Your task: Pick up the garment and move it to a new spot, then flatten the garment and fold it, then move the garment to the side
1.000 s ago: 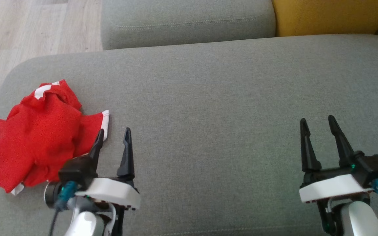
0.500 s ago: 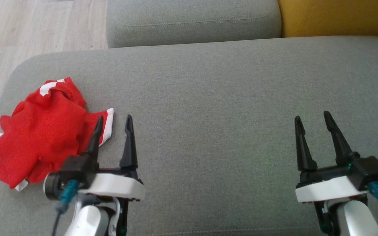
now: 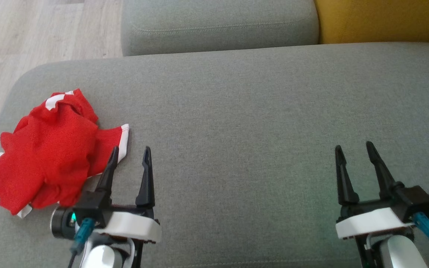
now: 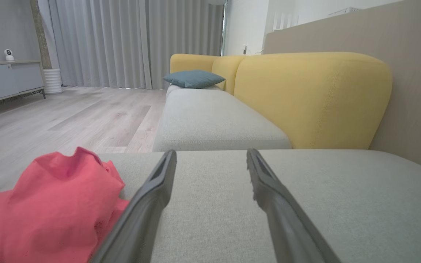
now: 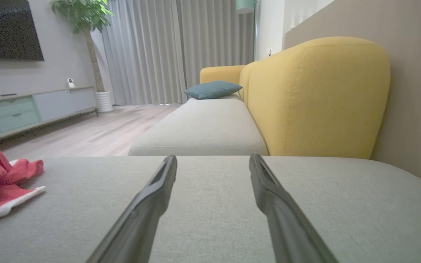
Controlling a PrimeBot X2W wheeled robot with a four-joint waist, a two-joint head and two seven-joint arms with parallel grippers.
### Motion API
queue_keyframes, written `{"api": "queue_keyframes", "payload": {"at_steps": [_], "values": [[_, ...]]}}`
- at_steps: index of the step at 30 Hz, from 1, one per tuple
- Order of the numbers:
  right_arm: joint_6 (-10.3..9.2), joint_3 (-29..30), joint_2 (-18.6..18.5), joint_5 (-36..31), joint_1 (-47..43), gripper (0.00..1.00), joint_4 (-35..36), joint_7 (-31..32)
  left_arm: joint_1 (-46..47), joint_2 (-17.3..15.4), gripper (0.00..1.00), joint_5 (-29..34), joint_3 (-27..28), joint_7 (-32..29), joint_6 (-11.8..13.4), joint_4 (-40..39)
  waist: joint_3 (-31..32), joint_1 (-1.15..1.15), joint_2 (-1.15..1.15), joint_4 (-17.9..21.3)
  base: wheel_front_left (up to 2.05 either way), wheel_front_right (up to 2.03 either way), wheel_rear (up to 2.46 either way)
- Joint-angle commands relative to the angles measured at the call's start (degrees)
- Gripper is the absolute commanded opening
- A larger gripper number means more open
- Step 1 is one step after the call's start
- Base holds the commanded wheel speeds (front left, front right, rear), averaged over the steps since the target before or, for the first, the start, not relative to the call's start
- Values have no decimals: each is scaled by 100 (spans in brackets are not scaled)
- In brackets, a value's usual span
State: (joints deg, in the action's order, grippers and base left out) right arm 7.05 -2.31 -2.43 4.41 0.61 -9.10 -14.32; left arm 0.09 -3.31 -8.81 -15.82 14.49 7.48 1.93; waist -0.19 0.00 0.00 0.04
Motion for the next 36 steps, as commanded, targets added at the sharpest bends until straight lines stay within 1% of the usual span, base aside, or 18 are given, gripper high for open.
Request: {"api": "queue_keyframes", "payload": {"at_steps": [1, 11, 16, 19, 26, 30, 36], "values": [[44, -56, -44, -128, 188, 100, 86, -68, 151, 16, 100, 94, 194, 51, -25, -29, 8, 0, 0, 15, 0, 0, 0], [44, 109, -44, 10, 244, 100, -19, -68, 191, 41, 100, 95, 182, 51, -75, 372, 18, 0, 0, 73, 0, 0, 0], [44, 89, -44, 57, 218, 100, -23, -68, 218, 42, 100, 56, 162, 51, -28, 383, 30, 0, 0, 48, 0, 0, 0], [44, 66, -44, 73, 182, 100, -45, -68, 218, 42, 100, 44, 178, 51, 18, 375, 53, 0, 0, -50, 0, 0, 0], [44, -55, -44, 96, 91, 100, -54, -68, 172, 43, 100, 119, 246, 51, 119, 427, 121, 0, 0, -475, 0, 0, 0], [44, -97, -44, 127, 24, 100, -47, -68, 148, 43, 100, 162, 386, 51, 110, 414, 147, 0, 0, -885, 0, 0, 0], [44, -143, -44, 183, -88, 100, -108, -68, 151, 43, 100, 256, 613, 51, 13, 418, 174, 0, 0, -1547, 0, 0, 0]]}}
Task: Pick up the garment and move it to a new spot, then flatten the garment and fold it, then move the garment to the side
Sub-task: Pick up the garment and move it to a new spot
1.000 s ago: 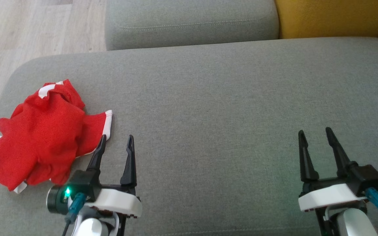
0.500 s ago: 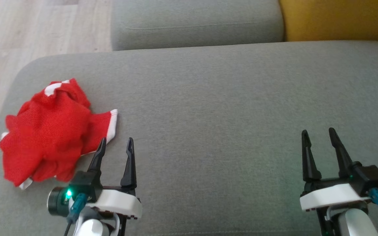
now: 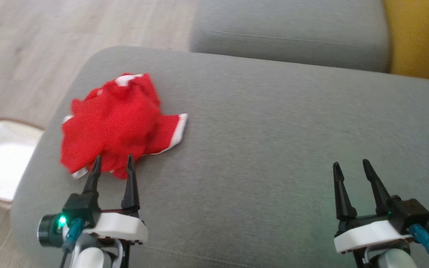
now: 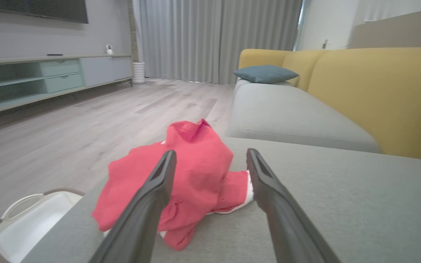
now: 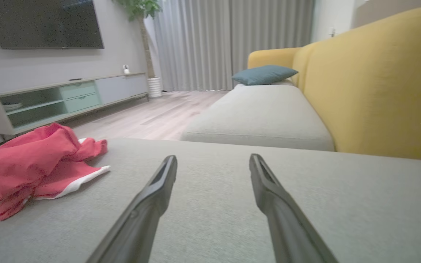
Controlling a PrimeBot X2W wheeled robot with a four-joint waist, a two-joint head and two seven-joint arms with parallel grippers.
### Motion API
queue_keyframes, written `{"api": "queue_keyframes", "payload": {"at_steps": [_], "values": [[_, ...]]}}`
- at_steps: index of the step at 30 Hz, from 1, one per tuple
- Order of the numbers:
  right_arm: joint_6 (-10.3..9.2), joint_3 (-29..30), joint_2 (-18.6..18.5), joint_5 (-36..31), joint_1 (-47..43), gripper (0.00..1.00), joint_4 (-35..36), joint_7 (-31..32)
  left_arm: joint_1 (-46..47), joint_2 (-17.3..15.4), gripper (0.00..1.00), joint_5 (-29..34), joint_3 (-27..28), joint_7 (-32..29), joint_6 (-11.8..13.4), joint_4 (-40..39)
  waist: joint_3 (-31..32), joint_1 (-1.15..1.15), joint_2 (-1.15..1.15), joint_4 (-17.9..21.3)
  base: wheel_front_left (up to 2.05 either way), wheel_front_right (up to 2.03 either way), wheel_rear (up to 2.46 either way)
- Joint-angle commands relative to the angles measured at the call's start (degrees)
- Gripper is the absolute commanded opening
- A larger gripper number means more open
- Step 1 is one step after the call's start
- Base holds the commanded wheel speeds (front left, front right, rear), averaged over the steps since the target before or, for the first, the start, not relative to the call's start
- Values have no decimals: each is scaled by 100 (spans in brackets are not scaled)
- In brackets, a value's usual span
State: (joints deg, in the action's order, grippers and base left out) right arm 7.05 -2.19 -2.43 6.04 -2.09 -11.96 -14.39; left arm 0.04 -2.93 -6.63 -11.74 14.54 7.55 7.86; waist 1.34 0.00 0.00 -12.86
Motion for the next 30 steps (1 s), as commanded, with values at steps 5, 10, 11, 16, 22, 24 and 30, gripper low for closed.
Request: {"api": "queue_keyframes", "payload": {"at_steps": [5, 10, 11, 16, 22, 24, 30], "values": [[44, -197, -44, 97, 139, 100, 180, -61, 110, 4, 100, 125, 378, 46, 8, -165, 40, 0, 0, -751, 0, 0, 0], [44, -314, -44, 134, 114, 100, 160, -61, 83, 4, 100, 121, 460, 46, -15, -241, 58, 0, 0, -1152, 0, 0, 0], [44, -346, -44, 148, 111, 100, 167, -61, 76, 4, 100, 115, 488, 46, -14, -256, 67, 0, 0, -1215, 0, 0, 0], [44, -482, -44, 180, 67, 100, 170, -61, 23, 4, 100, 58, 625, 46, 5, -280, 94, 0, 0, -1453, 0, 0, 0], [44, -563, -44, 173, 121, 100, 156, -61, -27, 5, 100, -14, 774, 46, 46, -374, 24, 0, 0, -1500, 0, 0, 0], [44, -579, -44, 182, 130, 100, 150, -61, -36, 5, 100, -74, 814, 46, 52, -331, 7, 0, 0, -1493, 0, 0, 0], [44, -564, -44, 149, 127, 100, 183, -61, 37, -17, 100, -20, 1031, 46, 4, -334, -109, 0, 0, -1412, 0, 0, 0]]}}
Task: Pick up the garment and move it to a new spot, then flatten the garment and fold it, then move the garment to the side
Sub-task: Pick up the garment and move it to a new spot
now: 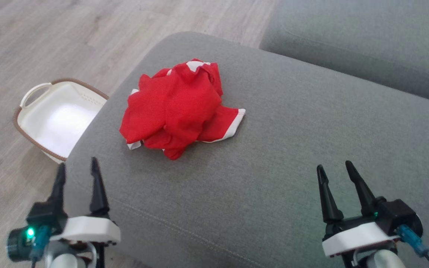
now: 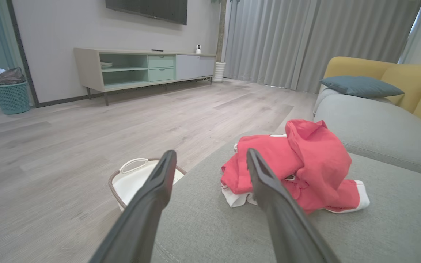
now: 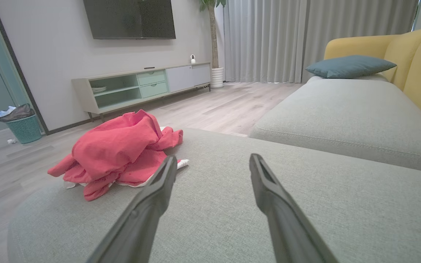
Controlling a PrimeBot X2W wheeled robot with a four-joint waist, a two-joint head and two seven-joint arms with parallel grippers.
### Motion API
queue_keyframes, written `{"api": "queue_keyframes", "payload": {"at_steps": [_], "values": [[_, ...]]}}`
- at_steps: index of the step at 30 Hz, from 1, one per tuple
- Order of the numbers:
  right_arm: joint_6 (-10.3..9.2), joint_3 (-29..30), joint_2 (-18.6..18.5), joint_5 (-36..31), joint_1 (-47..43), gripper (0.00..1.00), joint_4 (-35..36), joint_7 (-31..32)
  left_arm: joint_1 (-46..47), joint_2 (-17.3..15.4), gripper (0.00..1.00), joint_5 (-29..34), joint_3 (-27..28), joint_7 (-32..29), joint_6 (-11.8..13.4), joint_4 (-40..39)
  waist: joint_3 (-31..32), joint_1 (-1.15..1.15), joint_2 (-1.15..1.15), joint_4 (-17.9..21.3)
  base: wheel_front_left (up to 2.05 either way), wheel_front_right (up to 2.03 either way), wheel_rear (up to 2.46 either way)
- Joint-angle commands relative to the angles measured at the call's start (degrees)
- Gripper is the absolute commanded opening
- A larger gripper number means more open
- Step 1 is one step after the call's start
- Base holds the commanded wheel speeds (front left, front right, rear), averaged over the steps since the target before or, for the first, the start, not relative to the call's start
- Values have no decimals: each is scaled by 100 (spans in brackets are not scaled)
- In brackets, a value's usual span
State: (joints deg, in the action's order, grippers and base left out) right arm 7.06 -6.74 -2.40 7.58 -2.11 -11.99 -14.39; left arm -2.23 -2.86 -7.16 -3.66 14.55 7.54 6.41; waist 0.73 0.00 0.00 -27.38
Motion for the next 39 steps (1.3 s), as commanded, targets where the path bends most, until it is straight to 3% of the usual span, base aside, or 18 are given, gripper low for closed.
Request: {"api": "queue_keyframes", "payload": {"at_steps": [1, 8, 13, 20, 30, 39], "values": [[43, -93, -48, -29, 144, 100, 205, -61, 292, -30, 100, 38, 258, 45, -15, -195, -98, 0, 0, 76, 0, 0, 0], [43, 289, -48, -232, 346, 100, 420, -61, 729, -72, 100, 45, 363, 45, -190, -155, -580, 0, 0, 369, 0, 0, 0], [43, 806, -48, -484, 623, 100, 807, -61, 1475, -302, 100, 32, 359, 36, -449, 143, -1196, 0, 0, 629, 0, 0, 0], [43, 1525, -48, -720, 840, 100, 1188, -24, 3002, -663, 100, -91, 220, -687, -921, 985, -1898, 0, 0, 938, 0, 0, 0], [43, 1623, -48, -780, 961, 100, 1423, 49, 4437, -1065, 100, -221, -90, -1963, -1335, 2376, -2413, 0, 0, 1309, 0, 0, 0], [43, 1552, -48, -799, 978, 100, 1484, 45, 5077, -1233, 100, -306, -330, -2073, -1440, 3267, -2590, 0, 0, 1471, 0, 0, 0]]}}
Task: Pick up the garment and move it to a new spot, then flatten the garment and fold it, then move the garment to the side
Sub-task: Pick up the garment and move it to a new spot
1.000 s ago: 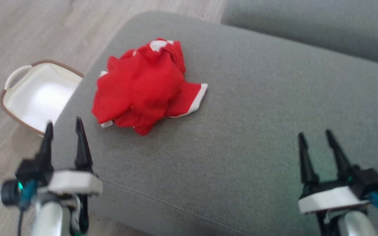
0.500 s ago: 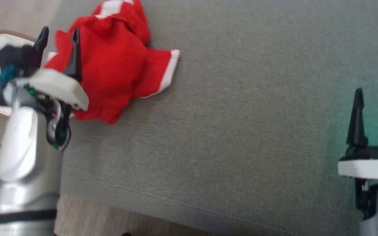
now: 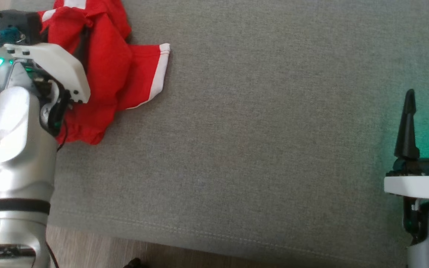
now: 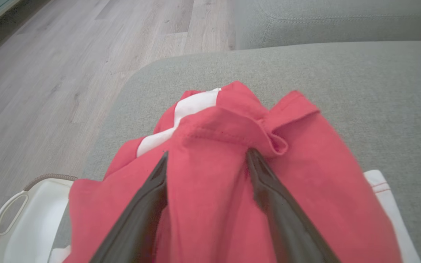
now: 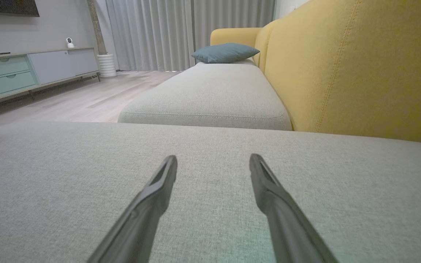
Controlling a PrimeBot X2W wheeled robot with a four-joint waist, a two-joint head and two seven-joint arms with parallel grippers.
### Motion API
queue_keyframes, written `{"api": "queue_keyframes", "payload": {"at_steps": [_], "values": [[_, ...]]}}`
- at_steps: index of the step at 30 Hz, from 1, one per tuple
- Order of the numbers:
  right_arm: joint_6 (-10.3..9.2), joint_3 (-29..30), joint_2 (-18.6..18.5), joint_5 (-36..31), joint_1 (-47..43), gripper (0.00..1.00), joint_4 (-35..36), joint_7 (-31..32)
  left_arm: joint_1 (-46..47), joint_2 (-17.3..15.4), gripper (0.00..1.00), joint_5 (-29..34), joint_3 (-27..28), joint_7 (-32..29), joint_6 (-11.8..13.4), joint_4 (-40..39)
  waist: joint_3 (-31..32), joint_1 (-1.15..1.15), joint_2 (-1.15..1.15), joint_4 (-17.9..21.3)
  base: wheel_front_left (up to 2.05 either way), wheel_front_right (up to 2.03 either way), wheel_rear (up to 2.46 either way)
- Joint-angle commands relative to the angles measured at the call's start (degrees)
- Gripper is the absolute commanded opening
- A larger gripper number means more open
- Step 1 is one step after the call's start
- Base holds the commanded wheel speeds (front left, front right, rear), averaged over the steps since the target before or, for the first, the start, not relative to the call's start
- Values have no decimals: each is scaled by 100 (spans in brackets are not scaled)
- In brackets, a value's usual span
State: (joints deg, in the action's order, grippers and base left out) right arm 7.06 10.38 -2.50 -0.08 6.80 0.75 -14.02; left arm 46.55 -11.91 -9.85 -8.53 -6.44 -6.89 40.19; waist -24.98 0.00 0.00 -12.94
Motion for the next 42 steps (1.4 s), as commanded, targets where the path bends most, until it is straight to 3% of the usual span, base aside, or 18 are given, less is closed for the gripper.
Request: {"api": "queue_keyframes", "payload": {"at_steps": [1, 2, 3, 4, 15, 24, 34, 42], "values": [[43, -174, -38, -32, 87, 100, 206, 9, 243, -335, 100, -45, 147, 32, 2, -13, -29, 0, 0, 44, 0, 0, 0], [43, -187, -38, -30, 87, 100, 200, 8, 282, -346, 96, -49, 138, 28, 0, 90, -36, 0, 0, 60, 0, 0, 0], [43, -200, -38, -26, 88, 100, 192, 6, 318, -359, 20, -47, 126, 54, -1, 173, -38, 0, 0, 77, 0, 0, 0], [43, -215, -38, -21, 90, 100, 178, 5, 353, -380, 0, -47, 130, 129, 6, 231, -31, 0, 0, 97, 0, 0, 0], [43, -379, -38, 166, 50, 100, -227, -48, 388, -580, 0, 18, 262, 1375, 354, 52, 509, 0, 0, 280, 0, 0, 0], [43, -865, -38, 549, -79, 100, -695, -92, -125, -770, 0, -161, 484, 1708, 496, -1230, 1393, 0, 0, 634, 0, 0, 0], [43, -1022, -38, 736, -178, 100, -721, -96, -499, -381, 0, -282, 224, 1413, 638, -3195, 1962, 0, 0, 928, 0, 0, 0], [43, -1138, -38, 883, -73, 100, -683, -97, -443, 109, 0, -219, -425, 1014, 627, -3810, 1939, 0, 0, 1392, 0, 0, 0]]}}
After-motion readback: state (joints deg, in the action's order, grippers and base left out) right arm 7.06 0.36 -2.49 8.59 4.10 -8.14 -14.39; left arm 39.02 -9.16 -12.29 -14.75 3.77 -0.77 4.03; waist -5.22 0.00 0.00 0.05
